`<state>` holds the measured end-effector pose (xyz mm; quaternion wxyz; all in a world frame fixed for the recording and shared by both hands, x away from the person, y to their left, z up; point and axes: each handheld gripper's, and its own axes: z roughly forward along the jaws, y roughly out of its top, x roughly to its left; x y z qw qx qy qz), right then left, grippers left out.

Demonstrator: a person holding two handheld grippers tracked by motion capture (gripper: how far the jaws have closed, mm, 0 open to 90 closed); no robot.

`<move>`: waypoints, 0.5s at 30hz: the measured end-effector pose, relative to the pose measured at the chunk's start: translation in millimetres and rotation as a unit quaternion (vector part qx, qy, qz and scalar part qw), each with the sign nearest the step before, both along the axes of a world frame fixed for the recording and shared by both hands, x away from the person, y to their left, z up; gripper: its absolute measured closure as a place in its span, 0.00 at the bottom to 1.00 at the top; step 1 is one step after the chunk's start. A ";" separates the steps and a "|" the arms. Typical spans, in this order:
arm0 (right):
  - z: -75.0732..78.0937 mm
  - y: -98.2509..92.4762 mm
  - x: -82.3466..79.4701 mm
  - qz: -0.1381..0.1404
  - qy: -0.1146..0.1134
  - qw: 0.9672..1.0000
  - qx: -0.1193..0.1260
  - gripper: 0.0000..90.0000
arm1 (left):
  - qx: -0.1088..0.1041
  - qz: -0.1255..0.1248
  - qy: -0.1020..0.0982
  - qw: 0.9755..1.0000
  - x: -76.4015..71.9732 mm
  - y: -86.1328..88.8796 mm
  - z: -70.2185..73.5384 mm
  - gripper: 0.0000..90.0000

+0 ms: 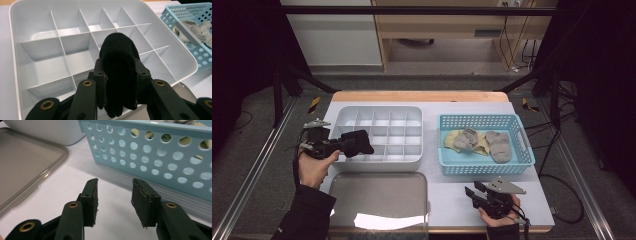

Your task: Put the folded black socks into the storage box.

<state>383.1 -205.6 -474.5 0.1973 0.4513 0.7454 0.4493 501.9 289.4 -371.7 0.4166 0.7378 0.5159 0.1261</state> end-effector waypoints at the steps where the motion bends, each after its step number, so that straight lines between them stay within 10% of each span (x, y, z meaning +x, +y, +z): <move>1: -0.2 0.1 0.1 0.000 0.000 1.000 0.000 0.63 | 0.002 0.002 0.003 1.000 2.0 1.7 -1.4 0.77; 15: -1.9 2.5 1.1 0.006 0.007 1.000 -0.003 0.65 | 0.043 -0.001 0.028 0.999 9.2 13.1 -7.5 0.77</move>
